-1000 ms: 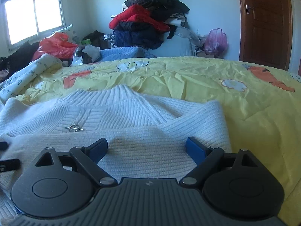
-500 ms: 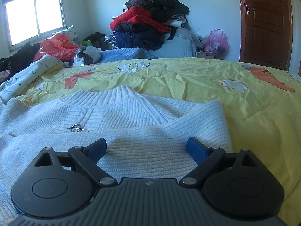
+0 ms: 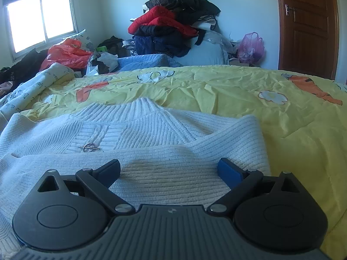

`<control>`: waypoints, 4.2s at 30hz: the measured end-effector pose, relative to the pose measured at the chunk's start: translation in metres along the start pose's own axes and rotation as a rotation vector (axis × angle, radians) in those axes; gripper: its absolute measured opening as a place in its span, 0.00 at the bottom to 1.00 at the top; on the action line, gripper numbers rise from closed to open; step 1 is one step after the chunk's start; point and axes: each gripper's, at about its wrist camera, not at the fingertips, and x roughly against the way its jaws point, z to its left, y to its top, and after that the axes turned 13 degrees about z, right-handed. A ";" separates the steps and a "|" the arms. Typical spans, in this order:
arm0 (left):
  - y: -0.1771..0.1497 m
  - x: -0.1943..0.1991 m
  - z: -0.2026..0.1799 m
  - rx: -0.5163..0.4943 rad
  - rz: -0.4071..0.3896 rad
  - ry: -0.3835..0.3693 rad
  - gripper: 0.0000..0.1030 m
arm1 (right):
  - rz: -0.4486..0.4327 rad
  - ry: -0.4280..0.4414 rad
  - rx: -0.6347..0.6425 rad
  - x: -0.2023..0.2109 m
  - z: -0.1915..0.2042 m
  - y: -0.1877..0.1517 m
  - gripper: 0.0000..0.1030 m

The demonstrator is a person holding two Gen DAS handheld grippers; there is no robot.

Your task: Fold small clothes

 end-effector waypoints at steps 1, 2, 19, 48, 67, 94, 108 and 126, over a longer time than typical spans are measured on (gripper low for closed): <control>-0.003 0.004 -0.004 -0.015 -0.017 0.022 0.16 | 0.000 0.001 -0.001 0.000 0.000 0.000 0.93; -0.006 0.009 -0.011 -0.039 -0.038 0.043 0.15 | -0.001 0.003 -0.002 0.000 0.000 0.000 0.93; -0.287 0.062 -0.270 -0.707 -0.057 -0.258 0.15 | -0.014 0.041 -0.036 0.003 -0.006 0.000 0.93; -0.328 0.072 -0.154 -0.660 0.099 -0.165 0.99 | 0.355 0.493 -0.333 0.004 0.045 0.017 0.61; -0.321 0.071 -0.145 -0.597 0.099 -0.224 1.00 | 0.311 0.361 -0.293 0.009 0.052 0.010 0.60; -0.323 0.070 -0.147 -0.610 0.099 -0.206 1.00 | 0.183 0.183 -0.244 0.045 -0.021 0.017 0.14; -0.324 0.070 -0.148 -0.614 0.099 -0.203 1.00 | 0.200 0.029 -0.098 0.042 0.004 -0.003 0.15; -0.324 0.070 -0.150 -0.631 0.098 -0.183 1.00 | 0.154 -0.206 0.039 0.045 0.020 -0.011 0.27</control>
